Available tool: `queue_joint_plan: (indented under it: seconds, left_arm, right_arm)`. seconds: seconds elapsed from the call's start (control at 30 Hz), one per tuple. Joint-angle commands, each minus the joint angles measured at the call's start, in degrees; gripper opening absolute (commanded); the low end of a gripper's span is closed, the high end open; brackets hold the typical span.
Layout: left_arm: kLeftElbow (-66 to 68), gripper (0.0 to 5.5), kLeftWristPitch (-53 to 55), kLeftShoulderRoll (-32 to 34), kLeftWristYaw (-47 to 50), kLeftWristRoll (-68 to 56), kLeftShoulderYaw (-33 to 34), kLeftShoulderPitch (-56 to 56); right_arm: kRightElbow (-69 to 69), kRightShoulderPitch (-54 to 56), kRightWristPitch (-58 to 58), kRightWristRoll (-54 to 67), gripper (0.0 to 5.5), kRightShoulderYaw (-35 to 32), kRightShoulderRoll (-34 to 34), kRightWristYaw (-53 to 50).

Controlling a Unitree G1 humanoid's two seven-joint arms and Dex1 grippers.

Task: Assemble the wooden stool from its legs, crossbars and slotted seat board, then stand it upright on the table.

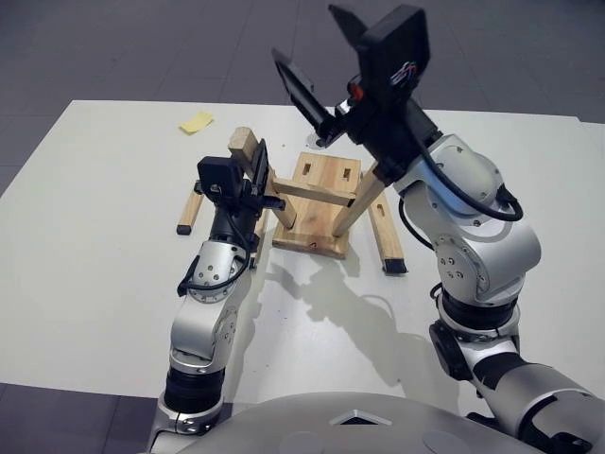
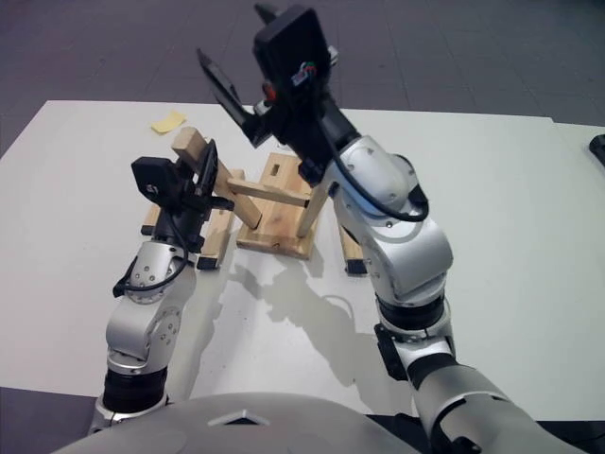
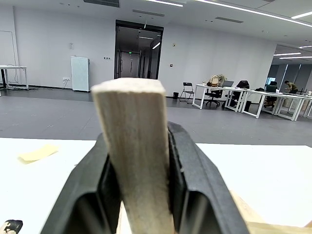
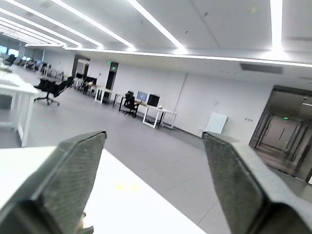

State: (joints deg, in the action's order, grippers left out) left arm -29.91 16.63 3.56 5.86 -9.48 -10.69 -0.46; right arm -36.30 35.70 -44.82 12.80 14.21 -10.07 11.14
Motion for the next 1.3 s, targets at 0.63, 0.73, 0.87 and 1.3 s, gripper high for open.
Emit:
queue_joint_plan:
  seconds: [0.63, 0.73, 0.87, 1.3]
  left_arm:
    - [14.41, 1.05, 14.51, 4.15, -0.97, 3.9, -1.04, 4.82]
    - [14.23, 1.05, 14.62, 4.04, -0.91, 3.89, -1.13, 4.66]
    - [14.17, 1.05, 14.65, 3.83, -0.81, 3.85, -1.21, 4.47]
    - [14.39, 1.05, 14.89, 3.64, -0.61, 3.88, -1.11, 3.23]
  right_arm:
    - [5.91, -8.23, -7.22, -9.98, 0.0, 13.02, -4.43, -1.0]
    - [7.97, -9.38, -7.03, -10.98, 0.0, 14.02, -4.7, -0.2]
    - [8.47, -7.99, -1.21, -13.26, 0.0, 12.49, -2.93, -2.35]
    - [12.7, -9.77, -16.59, -9.08, 0.0, 13.8, -0.85, 1.57]
